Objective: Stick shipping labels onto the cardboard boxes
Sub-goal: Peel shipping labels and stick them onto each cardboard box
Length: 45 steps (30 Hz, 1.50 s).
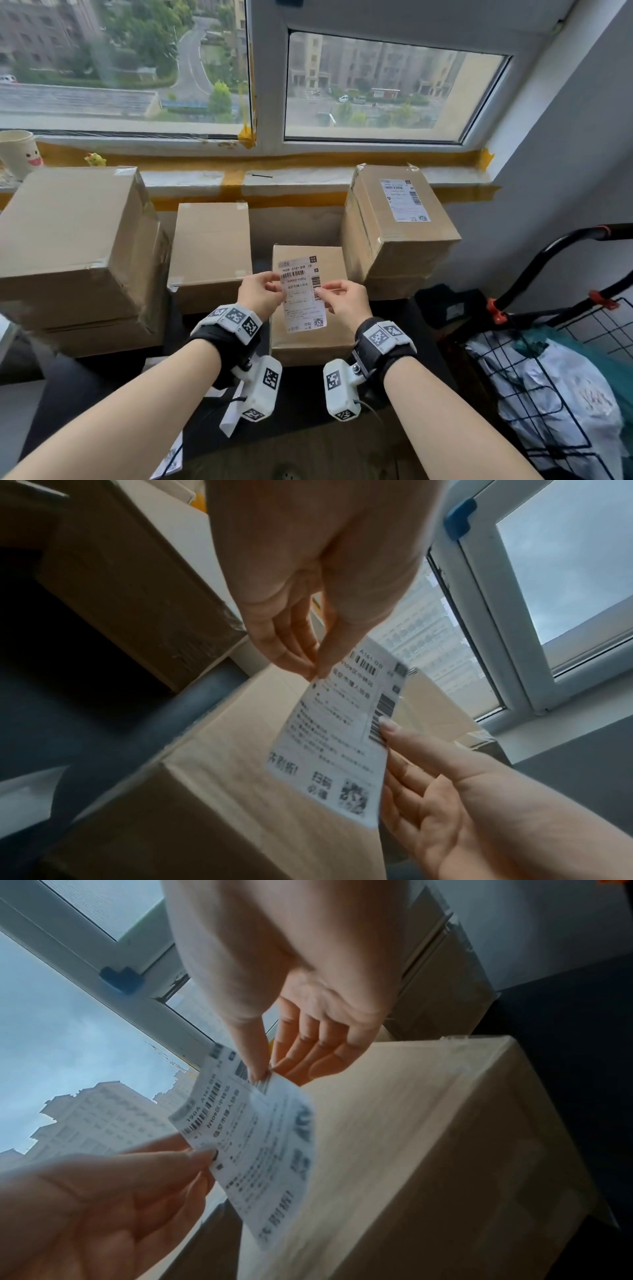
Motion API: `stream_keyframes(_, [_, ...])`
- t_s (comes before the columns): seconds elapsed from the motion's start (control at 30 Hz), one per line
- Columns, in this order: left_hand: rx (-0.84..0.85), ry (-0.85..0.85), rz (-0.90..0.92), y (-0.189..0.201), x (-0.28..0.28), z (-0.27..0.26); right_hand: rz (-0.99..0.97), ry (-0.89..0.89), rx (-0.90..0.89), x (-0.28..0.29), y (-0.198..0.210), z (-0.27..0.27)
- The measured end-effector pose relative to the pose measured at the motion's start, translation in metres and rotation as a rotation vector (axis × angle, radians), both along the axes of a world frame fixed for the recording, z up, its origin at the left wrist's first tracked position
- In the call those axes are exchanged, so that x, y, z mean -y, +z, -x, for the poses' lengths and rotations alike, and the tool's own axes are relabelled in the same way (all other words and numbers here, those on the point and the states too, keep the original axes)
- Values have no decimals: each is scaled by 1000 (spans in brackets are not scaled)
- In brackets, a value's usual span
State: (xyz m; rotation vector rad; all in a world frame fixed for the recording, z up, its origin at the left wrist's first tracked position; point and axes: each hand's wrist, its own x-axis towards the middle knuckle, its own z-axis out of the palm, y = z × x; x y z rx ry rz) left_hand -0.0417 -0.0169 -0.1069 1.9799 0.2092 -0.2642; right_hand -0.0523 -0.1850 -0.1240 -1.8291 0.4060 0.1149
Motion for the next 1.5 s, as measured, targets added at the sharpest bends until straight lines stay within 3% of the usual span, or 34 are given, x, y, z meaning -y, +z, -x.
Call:
stream_keyframes(0.13, [-65,110,24,-14,9,-9,86,6,-23,7,-10,-10])
stream_keyframes(0.4, [-7,123,-109,-24,23,-14,403,70,-47,12,-11,-15])
stream_keyframes(0.67, [23,148,-181,-28,28,-18,488,91,-43,9,-14,-12])
stream_keyframes(1.2, [74,39,-390,-28,23,-15,623,135,-70,11,-8,-16])
stream_keyframes(1.33, [80,-16,-434,-31,8,-4,735,365,89,8,-10,-16])
stream_keyframes(1.43, [41,-50,-412,-31,0,5,810,620,6,-4,-12,-20])
stream_keyframes(1.5, [-6,-65,-370,-32,-5,8,852,686,-18,-15,-13,-23])
